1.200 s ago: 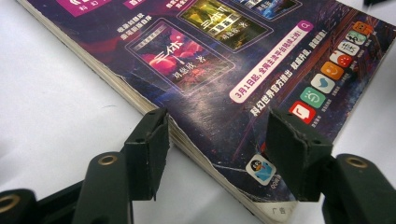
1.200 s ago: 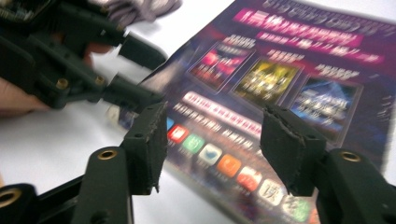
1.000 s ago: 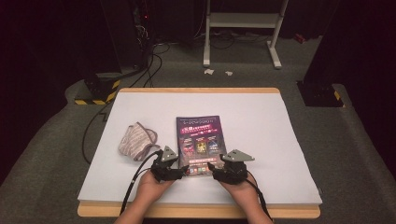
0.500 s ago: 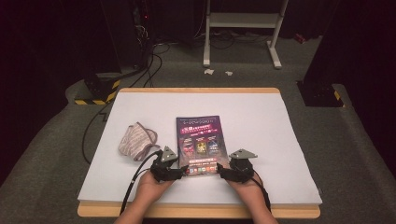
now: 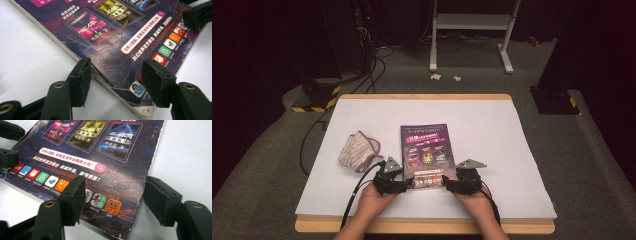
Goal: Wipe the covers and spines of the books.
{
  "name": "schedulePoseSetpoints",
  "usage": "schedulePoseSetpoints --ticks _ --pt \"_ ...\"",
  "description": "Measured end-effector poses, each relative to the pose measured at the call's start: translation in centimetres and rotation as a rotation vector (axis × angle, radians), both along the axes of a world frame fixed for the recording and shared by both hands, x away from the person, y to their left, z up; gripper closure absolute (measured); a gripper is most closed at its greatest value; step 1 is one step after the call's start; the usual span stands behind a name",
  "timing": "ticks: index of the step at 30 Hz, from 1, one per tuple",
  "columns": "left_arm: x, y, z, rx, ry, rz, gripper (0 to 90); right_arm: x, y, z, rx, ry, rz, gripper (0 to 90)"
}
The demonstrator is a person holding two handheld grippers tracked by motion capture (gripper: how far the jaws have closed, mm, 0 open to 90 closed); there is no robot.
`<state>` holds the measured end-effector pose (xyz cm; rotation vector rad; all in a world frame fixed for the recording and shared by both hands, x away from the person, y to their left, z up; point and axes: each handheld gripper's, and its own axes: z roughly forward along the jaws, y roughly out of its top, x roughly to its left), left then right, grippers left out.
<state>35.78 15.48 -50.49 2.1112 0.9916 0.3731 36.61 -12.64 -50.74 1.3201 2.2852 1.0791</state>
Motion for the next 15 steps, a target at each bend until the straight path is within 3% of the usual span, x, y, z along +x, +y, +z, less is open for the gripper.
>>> schedulePoseSetpoints --ticks 10,15 --pt "-0.07 0.04 -0.02 0.003 -0.006 0.012 41.3 -0.59 0.04 0.66 0.042 -0.062 -0.003 36.7" --pt "-0.09 0.03 -0.01 0.005 -0.008 0.012 41.2 -0.51 0.09 0.52 0.024 -0.060 -0.001 37.2"
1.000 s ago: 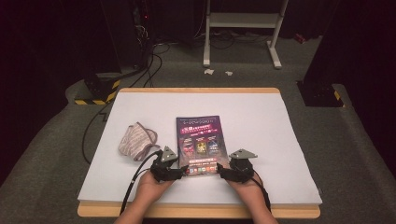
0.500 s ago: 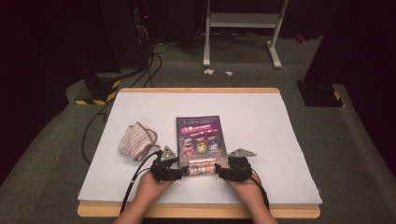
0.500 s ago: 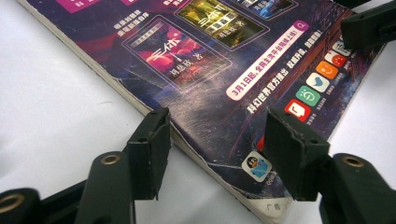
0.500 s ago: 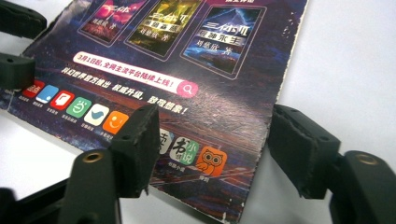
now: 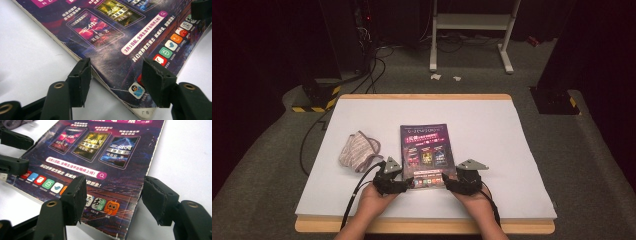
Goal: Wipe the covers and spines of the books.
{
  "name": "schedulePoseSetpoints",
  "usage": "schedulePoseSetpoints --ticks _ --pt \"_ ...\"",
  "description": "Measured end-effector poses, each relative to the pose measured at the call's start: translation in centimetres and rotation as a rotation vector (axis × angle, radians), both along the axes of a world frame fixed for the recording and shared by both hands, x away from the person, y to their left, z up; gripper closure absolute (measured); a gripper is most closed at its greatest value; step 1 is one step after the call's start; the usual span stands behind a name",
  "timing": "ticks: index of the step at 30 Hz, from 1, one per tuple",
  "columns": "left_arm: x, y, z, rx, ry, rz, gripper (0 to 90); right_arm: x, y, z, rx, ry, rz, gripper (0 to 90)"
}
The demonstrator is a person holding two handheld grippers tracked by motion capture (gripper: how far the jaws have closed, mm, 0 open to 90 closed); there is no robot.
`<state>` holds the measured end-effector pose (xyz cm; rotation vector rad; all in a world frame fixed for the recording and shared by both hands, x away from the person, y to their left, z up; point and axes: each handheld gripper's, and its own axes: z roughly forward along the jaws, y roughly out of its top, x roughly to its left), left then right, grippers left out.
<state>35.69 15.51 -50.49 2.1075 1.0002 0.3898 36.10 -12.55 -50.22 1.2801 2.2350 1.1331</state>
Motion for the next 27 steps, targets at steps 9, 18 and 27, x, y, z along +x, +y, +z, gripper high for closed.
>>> schedulePoseSetpoints --ticks 9,18,27 --pt "-0.14 -0.13 0.01 0.011 -0.014 0.001 41.1 0.10 -0.04 -0.27 -0.019 0.007 0.009 38.7" --pt "-0.11 -0.12 0.00 0.008 -0.011 0.002 41.1 0.17 -0.67 -0.31 -0.038 0.031 -0.005 33.2" --pt "-0.13 -0.17 -0.01 0.005 -0.007 0.003 41.3 0.20 -0.17 -0.54 -0.036 0.062 0.009 34.3"
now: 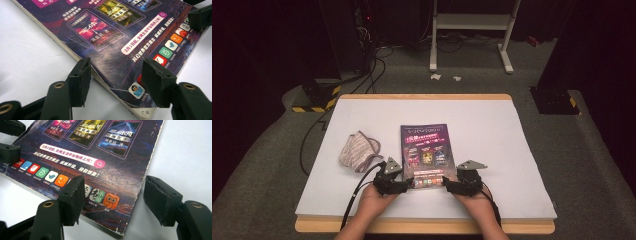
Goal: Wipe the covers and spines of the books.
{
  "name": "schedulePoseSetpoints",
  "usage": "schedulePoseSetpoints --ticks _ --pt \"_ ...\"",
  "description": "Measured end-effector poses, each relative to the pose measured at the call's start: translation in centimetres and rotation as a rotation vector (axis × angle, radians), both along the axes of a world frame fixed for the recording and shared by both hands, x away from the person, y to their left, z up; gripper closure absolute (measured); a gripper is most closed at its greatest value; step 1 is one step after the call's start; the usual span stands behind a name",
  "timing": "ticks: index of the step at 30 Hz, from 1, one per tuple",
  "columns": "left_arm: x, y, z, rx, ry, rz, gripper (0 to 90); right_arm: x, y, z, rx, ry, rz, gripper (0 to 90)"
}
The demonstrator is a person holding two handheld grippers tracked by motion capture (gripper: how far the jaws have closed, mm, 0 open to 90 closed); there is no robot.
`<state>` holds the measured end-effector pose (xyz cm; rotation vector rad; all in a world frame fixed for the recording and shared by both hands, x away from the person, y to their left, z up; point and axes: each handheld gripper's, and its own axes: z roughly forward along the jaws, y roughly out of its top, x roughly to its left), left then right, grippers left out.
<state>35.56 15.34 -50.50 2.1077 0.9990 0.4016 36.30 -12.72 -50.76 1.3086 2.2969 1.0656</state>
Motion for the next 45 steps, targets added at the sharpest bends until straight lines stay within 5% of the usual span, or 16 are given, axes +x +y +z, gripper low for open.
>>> schedulePoseSetpoints --ticks 14,26,45 --pt "-0.1 -0.3 0.1 0.020 -0.010 -0.002 41.3 0.1 0.0 0.1 0.036 0.023 -0.017 35.1" --pt "-0.1 -0.3 0.1 0.023 -0.014 0.000 41.3 -0.1 -0.1 0.2 0.049 -0.008 -0.020 37.6" --pt "-0.2 0.0 0.1 0.021 -0.012 0.008 41.4 -1.7 1.4 2.4 0.143 -0.182 0.023 40.8"
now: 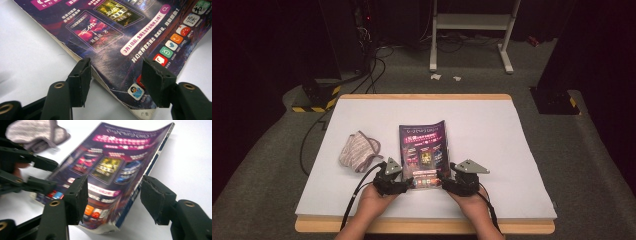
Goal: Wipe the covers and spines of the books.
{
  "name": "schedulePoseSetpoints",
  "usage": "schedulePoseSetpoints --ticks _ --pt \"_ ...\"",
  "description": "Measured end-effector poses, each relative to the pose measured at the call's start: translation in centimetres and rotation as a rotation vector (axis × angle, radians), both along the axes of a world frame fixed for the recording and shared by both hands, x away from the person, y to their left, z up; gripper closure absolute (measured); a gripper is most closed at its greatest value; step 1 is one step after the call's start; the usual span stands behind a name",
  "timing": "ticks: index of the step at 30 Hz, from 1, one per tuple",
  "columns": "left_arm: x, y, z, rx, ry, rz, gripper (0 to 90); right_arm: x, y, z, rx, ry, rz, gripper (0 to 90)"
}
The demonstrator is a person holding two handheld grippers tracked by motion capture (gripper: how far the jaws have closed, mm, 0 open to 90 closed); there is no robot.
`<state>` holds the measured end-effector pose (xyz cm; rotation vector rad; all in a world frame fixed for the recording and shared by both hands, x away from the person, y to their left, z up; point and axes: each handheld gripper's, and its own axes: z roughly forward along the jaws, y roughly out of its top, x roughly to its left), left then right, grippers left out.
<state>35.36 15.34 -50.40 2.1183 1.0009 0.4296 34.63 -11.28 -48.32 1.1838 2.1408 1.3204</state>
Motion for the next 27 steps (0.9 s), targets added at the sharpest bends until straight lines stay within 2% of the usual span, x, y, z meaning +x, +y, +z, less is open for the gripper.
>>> schedulePoseSetpoints --ticks 3,20,21,23,25,27 --pt "0.0 0.1 0.0 -0.001 0.000 0.002 41.5 -0.3 0.6 0.2 -0.009 -0.023 0.008 40.7" --pt "0.0 0.2 0.0 -0.004 -0.001 -0.001 41.3 -0.4 0.8 0.1 -0.018 -0.012 0.009 39.6" --pt "0.0 0.2 0.0 -0.004 -0.001 -0.001 41.2 -0.4 0.9 0.1 -0.019 -0.009 0.014 40.4" --pt "0.0 0.2 0.0 -0.003 -0.003 0.000 41.2 -0.3 1.1 -0.1 -0.013 0.029 0.042 40.5" --pt "0.0 0.2 0.0 -0.002 -0.003 -0.002 41.2 -0.5 1.4 -0.1 -0.054 0.000 0.031 40.7" --pt "0.0 0.2 0.0 -0.003 -0.005 0.001 41.2 -0.2 1.1 0.1 -0.018 0.013 0.028 40.9"
